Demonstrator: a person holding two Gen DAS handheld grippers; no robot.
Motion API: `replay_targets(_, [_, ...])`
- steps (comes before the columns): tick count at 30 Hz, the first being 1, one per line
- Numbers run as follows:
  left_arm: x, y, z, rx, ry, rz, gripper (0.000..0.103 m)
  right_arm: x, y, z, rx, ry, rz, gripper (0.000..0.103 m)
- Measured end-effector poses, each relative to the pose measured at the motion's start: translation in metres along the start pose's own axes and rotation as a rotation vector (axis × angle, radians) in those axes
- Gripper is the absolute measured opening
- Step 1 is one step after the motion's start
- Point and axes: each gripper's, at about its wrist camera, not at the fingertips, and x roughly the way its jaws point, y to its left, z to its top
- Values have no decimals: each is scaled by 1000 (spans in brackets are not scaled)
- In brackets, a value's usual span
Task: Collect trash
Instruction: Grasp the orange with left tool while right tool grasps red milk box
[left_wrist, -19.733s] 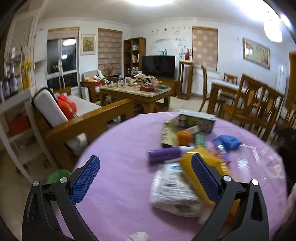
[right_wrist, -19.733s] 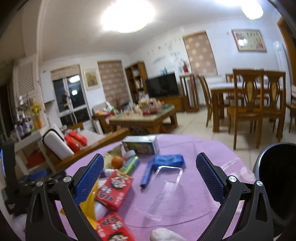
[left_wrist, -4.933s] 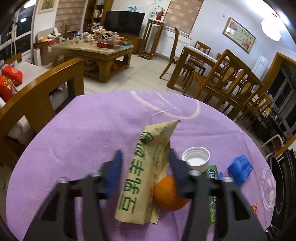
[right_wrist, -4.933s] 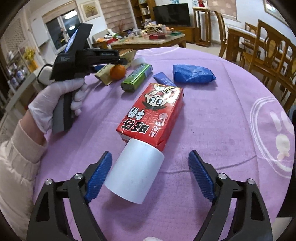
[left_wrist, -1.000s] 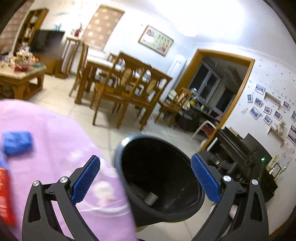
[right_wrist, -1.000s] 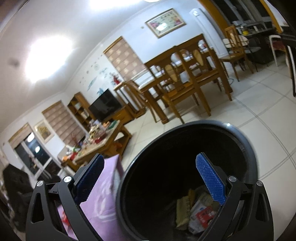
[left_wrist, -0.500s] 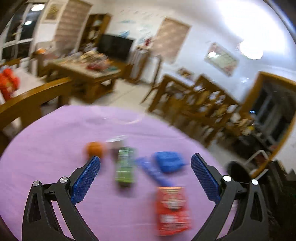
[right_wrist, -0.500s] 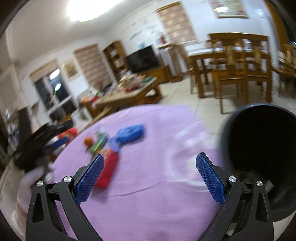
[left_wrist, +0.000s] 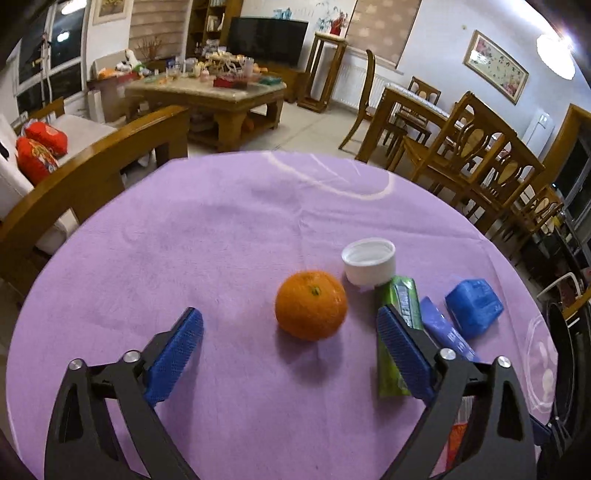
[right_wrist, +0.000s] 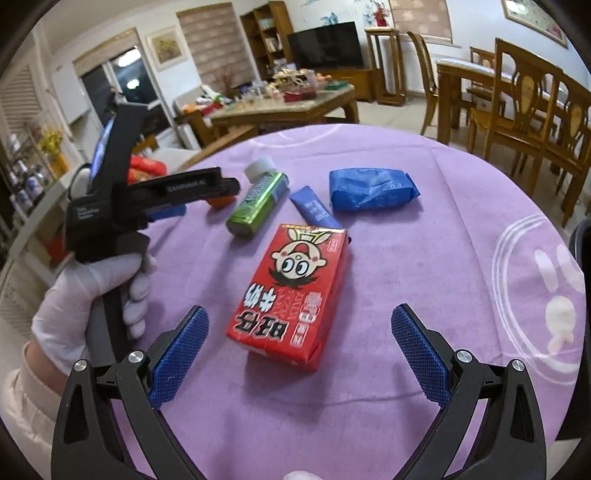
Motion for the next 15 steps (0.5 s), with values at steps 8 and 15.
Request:
replay_targets(8, [-5,-6,-2,31,-16,-34,42,28,2,7,-64,89,-123,56])
replay_targets(15, [-9,-4,-1,13,-48,-67,35,27,-11,8,-57,75,-89,51])
